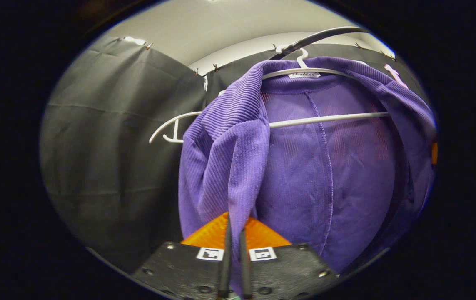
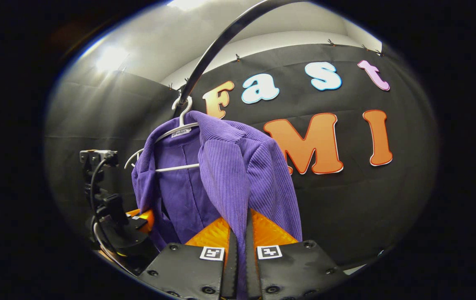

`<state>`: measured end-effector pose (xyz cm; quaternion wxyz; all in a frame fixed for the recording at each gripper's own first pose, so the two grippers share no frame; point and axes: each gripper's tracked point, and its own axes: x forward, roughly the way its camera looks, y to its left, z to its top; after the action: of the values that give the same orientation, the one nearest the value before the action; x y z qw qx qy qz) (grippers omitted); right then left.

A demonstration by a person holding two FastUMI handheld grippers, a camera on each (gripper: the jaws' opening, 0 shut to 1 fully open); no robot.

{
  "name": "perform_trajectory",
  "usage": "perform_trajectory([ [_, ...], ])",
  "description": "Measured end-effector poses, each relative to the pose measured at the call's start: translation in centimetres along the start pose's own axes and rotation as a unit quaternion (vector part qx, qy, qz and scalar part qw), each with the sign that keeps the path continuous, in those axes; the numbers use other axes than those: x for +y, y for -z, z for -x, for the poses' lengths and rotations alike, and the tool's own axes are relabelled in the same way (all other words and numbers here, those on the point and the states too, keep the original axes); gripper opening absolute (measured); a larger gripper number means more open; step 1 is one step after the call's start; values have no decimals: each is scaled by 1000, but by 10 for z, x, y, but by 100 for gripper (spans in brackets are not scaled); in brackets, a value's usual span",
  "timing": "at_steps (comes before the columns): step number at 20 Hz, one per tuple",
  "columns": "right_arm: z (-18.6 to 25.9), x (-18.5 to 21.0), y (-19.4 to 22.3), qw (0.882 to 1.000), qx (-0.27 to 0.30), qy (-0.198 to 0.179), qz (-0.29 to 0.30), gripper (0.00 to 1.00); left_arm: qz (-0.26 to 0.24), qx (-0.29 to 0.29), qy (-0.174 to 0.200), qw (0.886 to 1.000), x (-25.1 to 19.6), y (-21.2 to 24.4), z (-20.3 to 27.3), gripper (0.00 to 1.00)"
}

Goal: Grasp the clothes on the hanger with both hands and then place them into the laundry hamper below.

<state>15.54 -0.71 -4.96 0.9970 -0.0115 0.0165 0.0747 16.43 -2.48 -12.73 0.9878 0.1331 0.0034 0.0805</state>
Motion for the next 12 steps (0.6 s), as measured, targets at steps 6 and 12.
perform_trajectory([
  [6, 23, -35, -55, 989, -101, 105, 38, 16, 7, -46, -47, 998, 78, -55, 23, 3],
  [12, 19, -63, -94, 969, -130, 190, 91, 15, 14, -56, -97, 994, 155, -111, -29, 5],
])
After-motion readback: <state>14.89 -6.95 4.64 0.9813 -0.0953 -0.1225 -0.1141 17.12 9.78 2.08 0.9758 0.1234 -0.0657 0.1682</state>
